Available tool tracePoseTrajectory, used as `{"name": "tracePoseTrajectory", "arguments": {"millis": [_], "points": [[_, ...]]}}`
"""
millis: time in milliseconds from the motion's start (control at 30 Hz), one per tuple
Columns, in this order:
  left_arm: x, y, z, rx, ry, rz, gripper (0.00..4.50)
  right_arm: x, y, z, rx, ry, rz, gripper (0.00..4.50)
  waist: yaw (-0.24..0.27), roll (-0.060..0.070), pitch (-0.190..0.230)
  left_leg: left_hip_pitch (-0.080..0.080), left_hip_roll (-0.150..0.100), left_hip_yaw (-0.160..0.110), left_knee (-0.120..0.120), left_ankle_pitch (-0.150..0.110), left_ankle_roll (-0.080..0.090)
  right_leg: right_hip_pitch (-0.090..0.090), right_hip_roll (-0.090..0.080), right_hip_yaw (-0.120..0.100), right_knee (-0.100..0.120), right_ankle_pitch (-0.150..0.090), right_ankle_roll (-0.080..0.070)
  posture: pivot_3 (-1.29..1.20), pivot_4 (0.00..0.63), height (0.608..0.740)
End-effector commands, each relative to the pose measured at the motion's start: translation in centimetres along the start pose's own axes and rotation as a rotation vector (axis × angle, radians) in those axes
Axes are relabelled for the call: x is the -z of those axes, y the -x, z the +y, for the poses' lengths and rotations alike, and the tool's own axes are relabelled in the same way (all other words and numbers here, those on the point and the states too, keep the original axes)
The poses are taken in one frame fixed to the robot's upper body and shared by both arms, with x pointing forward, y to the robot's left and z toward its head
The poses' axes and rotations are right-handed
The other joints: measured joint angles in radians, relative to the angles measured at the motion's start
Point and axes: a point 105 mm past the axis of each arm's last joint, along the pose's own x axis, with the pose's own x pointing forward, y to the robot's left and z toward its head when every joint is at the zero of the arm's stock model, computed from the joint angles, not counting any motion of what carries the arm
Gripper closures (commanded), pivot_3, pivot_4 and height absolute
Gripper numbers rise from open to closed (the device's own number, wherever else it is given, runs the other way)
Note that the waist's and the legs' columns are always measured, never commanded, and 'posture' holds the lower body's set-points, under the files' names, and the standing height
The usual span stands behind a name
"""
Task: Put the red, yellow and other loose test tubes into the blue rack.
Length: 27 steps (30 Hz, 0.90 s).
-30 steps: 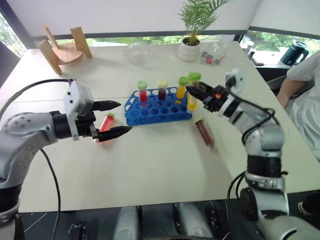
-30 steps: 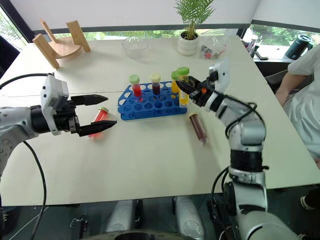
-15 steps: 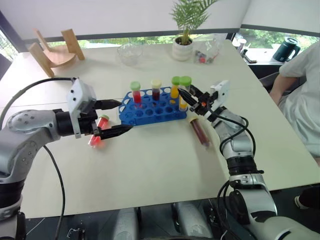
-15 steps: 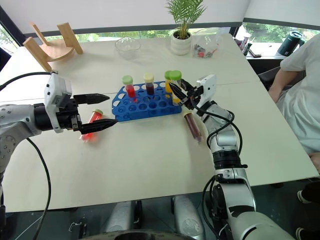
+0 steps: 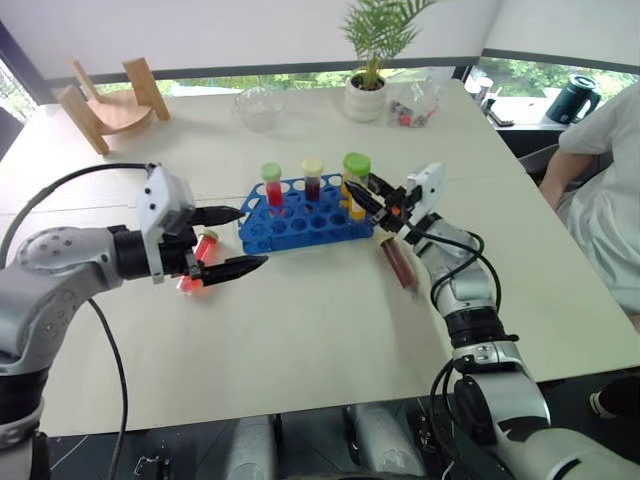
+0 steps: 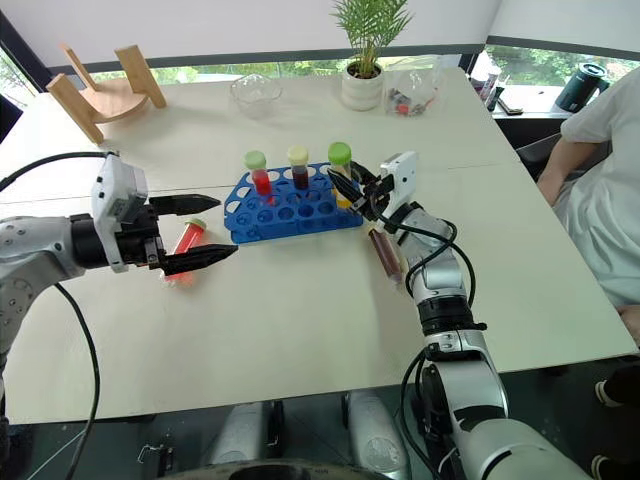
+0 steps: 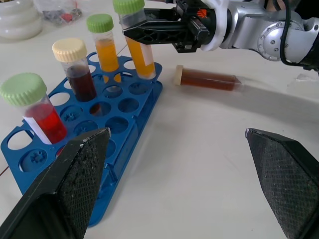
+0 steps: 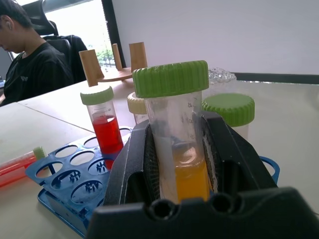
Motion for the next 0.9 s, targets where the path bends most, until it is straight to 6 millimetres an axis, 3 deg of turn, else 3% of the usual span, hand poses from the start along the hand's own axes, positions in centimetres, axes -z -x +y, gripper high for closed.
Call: {"name": "tracePoseTrajectory", "arguments": {"millis": [33,67,300,400,500,667,767,900], "points": [[-1.1,0.5,0.0,-0.018,-0.041,-0.027,0.0,-0.8,-0.5,0.7,-0.021,0.015,-0.038,3.7,-0.001,0.0,0.0,0.0,0.0,0.0,0.0,0.0,0.0,0.0,0.0,0.0,0.0,0.0,0.0,0.0,0.15,0.74],[-1.1,0.5,0.0,-0.018,-0.04,-0.027,0.0,-0.7,-0.5,0.6,-0.02,0.011,-0.033,3.7,-0.001,0.0,0.0,0.0,0.0,0.0,0.0,0.0,0.0,0.0,0.0,0.0,0.0,0.0,0.0,0.0,0.15,0.74],[-0.9,0.3,-0.2,-0.007,-0.037,-0.025,0.0,1.0,0.5,0.0,-0.005,0.031,0.058,0.11,0.0,0.0,0.0,0.0,0.0,0.0,0.0,0.0,0.0,0.0,0.0,0.0,0.0,0.0,0.0,0.0,0.15,0.74],[-0.7,0.1,-0.3,0.005,-0.035,-0.02,0.0,0.5,2.1,-0.9,-0.004,0.113,0.147,0.04,0.005,0.0,0.0,0.0,0.0,0.0,0.0,0.0,0.0,0.0,0.0,0.0,0.0,0.0,0.0,0.0,0.15,0.74],[-0.3,-0.1,-0.4,0.023,-0.029,-0.017,0.0,-1.5,4.8,-2.5,-0.007,0.161,0.363,0.04,0.014,0.002,0.001,-0.001,-0.001,0.001,0.001,0.0,0.0,0.0,-0.001,0.0,0.0,0.0,0.0,0.0,0.15,0.74],[0.2,-0.7,-0.6,0.042,-0.027,-0.019,0.0,-3.0,7.9,-1.8,-0.064,0.015,0.72,0.04,0.012,0.002,0.001,0.001,0.0,0.0,0.001,0.0,0.0,0.0,0.001,0.001,0.0,0.0,0.0,0.0,0.15,0.74],[0.2,-1.1,-0.5,0.047,-0.028,-0.027,0.0,-3.1,8.6,-0.8,-0.088,-0.071,0.859,0.04,0.005,0.001,0.001,0.001,0.0,0.0,0.0,0.0,0.0,0.0,0.001,0.001,0.0,-0.001,-0.001,0.0,0.15,0.74],[0.3,-1.6,-0.6,0.052,-0.027,-0.042,0.0,-1.8,8.2,-0.2,-0.059,-0.178,1.021,0.04,0.002,0.001,0.001,0.0,0.0,0.0,0.001,0.0,0.0,0.0,0.001,0.001,0.0,-0.001,-0.001,0.0,0.15,0.74]]}}
